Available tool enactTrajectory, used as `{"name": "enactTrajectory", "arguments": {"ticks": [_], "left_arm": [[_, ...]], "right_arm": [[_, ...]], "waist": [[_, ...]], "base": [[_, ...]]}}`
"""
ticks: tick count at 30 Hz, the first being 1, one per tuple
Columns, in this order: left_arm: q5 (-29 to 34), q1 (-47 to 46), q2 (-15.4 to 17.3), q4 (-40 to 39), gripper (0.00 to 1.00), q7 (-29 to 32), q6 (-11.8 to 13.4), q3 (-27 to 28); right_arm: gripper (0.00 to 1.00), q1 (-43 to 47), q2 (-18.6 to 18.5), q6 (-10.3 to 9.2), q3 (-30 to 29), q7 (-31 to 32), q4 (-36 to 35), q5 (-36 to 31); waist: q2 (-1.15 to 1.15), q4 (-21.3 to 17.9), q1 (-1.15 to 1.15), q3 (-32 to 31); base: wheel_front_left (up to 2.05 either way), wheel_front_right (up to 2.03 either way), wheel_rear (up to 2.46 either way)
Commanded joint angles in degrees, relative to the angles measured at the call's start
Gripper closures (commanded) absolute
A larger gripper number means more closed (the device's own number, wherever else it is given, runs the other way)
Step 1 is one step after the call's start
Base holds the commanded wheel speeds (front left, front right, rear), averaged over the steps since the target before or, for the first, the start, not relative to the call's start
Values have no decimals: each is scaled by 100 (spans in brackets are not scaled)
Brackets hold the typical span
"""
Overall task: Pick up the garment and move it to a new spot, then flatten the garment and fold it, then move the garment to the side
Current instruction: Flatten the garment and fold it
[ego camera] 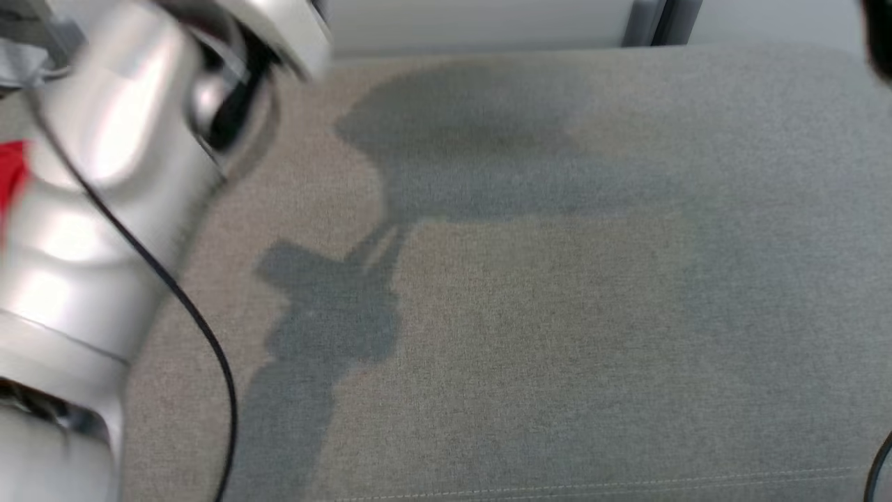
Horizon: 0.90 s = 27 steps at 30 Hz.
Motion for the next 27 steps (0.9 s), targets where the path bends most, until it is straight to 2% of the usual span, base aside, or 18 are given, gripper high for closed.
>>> {"name": "enactTrajectory", "arguments": {"ticks": [1,5,11,15,19,27], "left_arm": [[-92,130,163,-93,100,18,-35,-24],[-575,842,295,-259,100,-182,-38,-1104],[-1085,1588,403,-255,100,-480,-39,-2018],[-939,1937,492,-558,100,-501,-40,-2121],[-665,2481,647,-942,100,-503,-40,-2040],[-684,3209,940,-1155,100,-504,-40,-2134]], "right_arm": [[100,341,52,-1,79,-27,11,34],[100,1074,47,-1,596,-28,353,285],[100,1991,11,-1,992,-28,365,860],[100,2548,-274,-1,898,-29,152,1076],[100,3163,-529,-1,560,-29,-173,1120],[100,4418,-662,-1,26,-29,-847,913]], "waist": [[0,2,0,176],[0,-48,0,537],[0,-151,0,932],[0,-79,0,851],[0,13,0,647],[0,49,0,337]], "base": [[0,0,0],[0,0,0],[0,0,0],[0,0,0],[0,0,0],[0,0,0]]}}
